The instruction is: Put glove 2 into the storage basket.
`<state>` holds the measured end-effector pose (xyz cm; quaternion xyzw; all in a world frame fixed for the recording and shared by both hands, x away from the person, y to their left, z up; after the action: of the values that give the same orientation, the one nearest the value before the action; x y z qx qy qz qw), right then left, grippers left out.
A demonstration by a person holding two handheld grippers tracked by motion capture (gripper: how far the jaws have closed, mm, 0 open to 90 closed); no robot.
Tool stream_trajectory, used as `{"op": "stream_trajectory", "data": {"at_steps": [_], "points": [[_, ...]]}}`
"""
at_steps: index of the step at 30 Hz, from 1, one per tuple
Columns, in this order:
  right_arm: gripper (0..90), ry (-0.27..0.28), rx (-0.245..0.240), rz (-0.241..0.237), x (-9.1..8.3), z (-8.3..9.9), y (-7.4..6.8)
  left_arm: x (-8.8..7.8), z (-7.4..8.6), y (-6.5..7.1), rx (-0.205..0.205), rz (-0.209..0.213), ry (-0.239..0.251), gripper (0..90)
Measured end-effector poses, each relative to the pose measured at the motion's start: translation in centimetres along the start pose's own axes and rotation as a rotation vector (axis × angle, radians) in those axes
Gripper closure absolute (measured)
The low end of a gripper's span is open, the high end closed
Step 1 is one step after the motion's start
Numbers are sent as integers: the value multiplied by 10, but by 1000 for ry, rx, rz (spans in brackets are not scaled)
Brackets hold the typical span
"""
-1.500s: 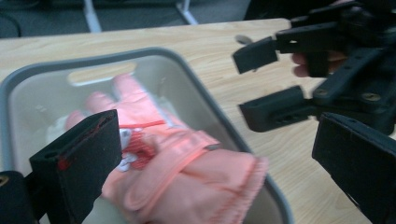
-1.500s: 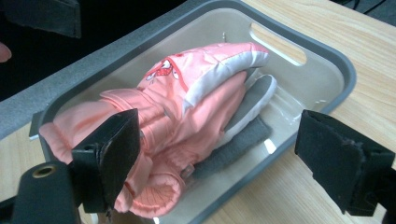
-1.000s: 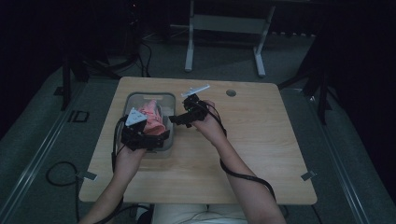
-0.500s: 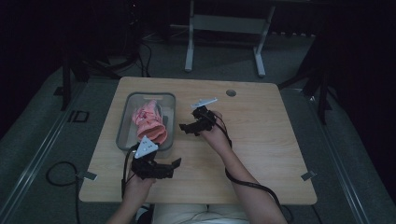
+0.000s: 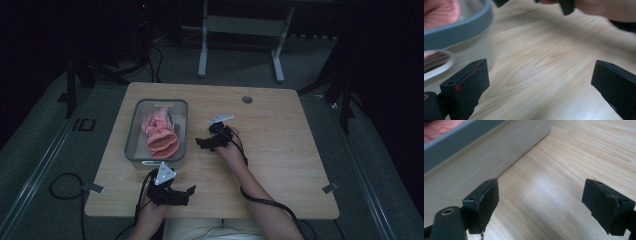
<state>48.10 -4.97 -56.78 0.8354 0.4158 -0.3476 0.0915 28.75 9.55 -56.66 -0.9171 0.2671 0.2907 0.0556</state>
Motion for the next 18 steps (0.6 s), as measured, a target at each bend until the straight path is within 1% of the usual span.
{"op": "stream_trajectory", "data": {"at_steps": [4, 6, 9, 12, 13, 15, 17, 18], "points": [[139, 26, -1, 25, 4, 5, 3, 1, 3, -9, -14, -59, -4, 10], [139, 34, 10, 37, 6, 8, 5, 1, 4, -12, -21, -75, 1, 11], [138, 56, 21, 55, 8, 10, 7, 1, 6, -13, -5, -107, 0, 10], [137, 84, 41, 85, 8, 11, 11, 4, 9, -12, 16, -125, -13, 10], [137, 84, 41, 85, 8, 11, 11, 4, 9, -12, 16, -125, -13, 10], [137, 87, 52, 134, 8, 13, 15, 5, 11, -12, 16, -119, -25, 11], [137, 74, 71, 187, 8, 17, 20, 7, 12, -12, 15, -114, -39, 10], [137, 76, 79, 205, 8, 19, 22, 8, 13, -12, 16, -114, -37, 11]]}}
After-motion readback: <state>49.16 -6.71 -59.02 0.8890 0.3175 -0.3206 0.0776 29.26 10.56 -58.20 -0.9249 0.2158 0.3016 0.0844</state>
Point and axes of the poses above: each handheld gripper's, and its own axes: x roughly forward along the jaws, z roughly out of its underside, y roughly to its right, the point moved 5 cm from there along x, roughly forward along the jaws, and after that the axes turned 6 degrees about -z, right-handed, at the moved point
